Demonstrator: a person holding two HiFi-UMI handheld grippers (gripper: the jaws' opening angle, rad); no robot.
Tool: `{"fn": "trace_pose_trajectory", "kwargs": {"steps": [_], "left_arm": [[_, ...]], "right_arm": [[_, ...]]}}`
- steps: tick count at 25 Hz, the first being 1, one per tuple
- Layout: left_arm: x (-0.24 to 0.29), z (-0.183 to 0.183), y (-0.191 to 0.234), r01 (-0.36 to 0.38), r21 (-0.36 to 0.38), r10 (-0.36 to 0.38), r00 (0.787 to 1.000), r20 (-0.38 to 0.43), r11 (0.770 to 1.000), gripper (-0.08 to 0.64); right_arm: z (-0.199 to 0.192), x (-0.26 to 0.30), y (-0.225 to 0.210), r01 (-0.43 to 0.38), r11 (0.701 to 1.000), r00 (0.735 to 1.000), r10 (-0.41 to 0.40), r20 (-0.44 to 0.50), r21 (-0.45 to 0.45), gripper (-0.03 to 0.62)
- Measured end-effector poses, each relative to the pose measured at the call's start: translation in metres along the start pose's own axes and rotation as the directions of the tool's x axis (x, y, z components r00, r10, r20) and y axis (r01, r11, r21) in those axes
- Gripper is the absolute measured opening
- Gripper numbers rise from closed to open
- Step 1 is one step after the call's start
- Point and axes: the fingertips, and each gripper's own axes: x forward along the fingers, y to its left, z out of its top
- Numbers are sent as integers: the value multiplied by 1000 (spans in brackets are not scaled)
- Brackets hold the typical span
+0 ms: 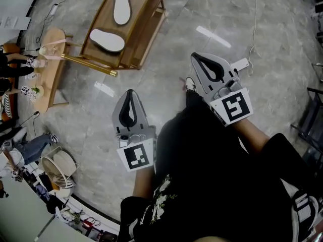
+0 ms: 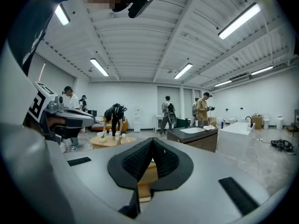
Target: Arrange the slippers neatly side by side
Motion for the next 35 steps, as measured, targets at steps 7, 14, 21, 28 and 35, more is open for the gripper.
{"fn": "trace_pose_trajectory", "kwargs": {"steps": [7,14,21,28,35], "left_arm": [[37,4,3,-78,-11,78,997,-4,997,2],[65,18,-7,-81,-30,82,996,40,996,2],[81,27,-20,-36,25,35,998,44,999,2],[90,22,-29,-9,24,8,1000,27,1000,2],[85,27,-27,-35,32,34,999,19,999,0]], "right_arm": [[0,37,-19,-90,995,996,90,-3,-30,-2],[-7,51,-55,-78,997,997,78,-5,-10,-3],[-11,49,-70,-63,998,998,63,-12,4,-2],[-18,46,-82,-36,999,999,36,-7,34,-2],[-18,46,-82,-56,998,998,56,-6,35,-3]]}}
